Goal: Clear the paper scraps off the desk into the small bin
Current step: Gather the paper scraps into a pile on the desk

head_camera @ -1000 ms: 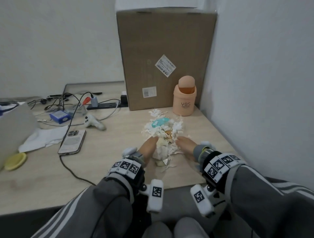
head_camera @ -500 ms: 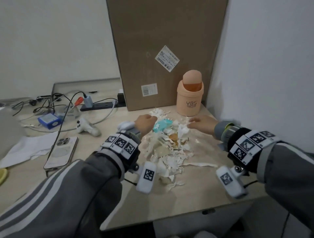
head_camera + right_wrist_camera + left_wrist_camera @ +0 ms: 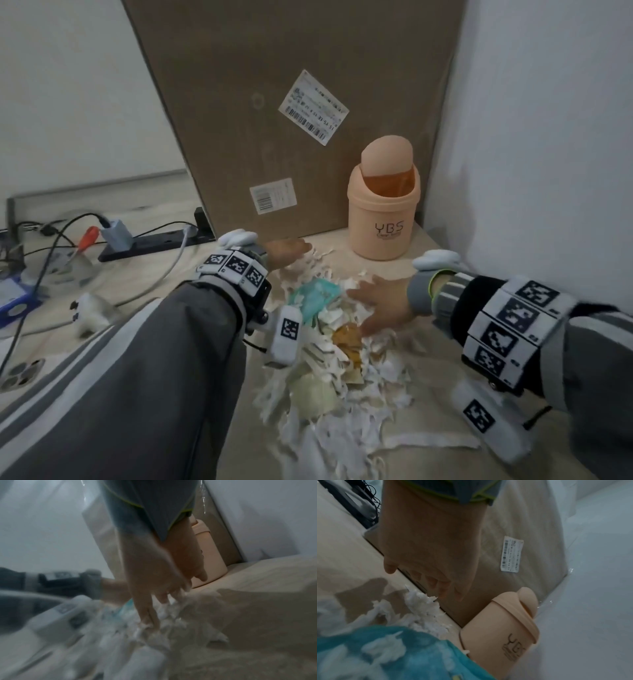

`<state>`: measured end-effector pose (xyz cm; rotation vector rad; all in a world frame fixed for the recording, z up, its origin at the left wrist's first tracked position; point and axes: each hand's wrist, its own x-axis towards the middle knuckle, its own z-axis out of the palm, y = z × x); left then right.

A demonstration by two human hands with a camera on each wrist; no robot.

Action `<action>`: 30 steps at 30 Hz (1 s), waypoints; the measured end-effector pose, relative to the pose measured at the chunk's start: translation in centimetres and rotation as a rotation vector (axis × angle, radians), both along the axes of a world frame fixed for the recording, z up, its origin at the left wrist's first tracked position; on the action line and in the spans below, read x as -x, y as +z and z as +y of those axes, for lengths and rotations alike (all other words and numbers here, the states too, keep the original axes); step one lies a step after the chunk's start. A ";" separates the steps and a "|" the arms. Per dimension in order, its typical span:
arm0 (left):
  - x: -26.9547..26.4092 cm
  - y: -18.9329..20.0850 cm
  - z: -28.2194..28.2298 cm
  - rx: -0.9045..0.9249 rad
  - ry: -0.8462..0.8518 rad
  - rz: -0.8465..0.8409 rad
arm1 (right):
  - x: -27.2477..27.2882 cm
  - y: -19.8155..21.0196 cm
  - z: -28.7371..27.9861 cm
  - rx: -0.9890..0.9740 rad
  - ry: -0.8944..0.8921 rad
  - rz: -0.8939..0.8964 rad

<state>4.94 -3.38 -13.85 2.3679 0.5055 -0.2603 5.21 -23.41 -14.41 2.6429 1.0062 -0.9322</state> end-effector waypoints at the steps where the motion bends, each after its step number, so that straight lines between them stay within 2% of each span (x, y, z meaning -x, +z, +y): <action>1: -0.8 -0.5 0.2 0.015 0.014 -0.017 | -0.3 -0.1 -0.1 0.010 0.013 -0.006; 3: -1.6 -1.1 0.5 0.052 0.028 -0.026 | -0.3 -0.2 -0.2 0.021 0.031 -0.012; 8: -1.7 -1.9 -0.2 0.112 0.026 0.091 | 0.1 -0.5 -0.4 -0.004 0.030 -0.027; 14: 1.6 -1.5 -1.7 0.080 -0.099 0.119 | 0.6 -1.0 -1.0 -0.189 -0.030 -0.025; 18: 3.7 -1.2 -2.4 0.040 -0.167 -0.017 | 0.9 -0.6 -1.9 -0.298 -0.105 0.000; 21: 5.7 -0.9 -2.2 0.083 -0.077 -0.221 | 1.3 0.6 -3.1 -0.478 -0.186 -0.041; 23: 7.3 -0.7 -1.9 0.124 0.000 -0.283 | 1.8 1.1 -4.0 -0.528 -0.259 -0.061; 28: 11.5 -0.9 -1.8 0.146 0.101 -0.177 | 4.1 0.3 -5.4 -0.316 -0.293 0.007; 30: 12.6 -1.7 -2.3 0.223 0.096 -0.095 | 4.9 -0.3 -5.4 -0.310 -0.296 0.031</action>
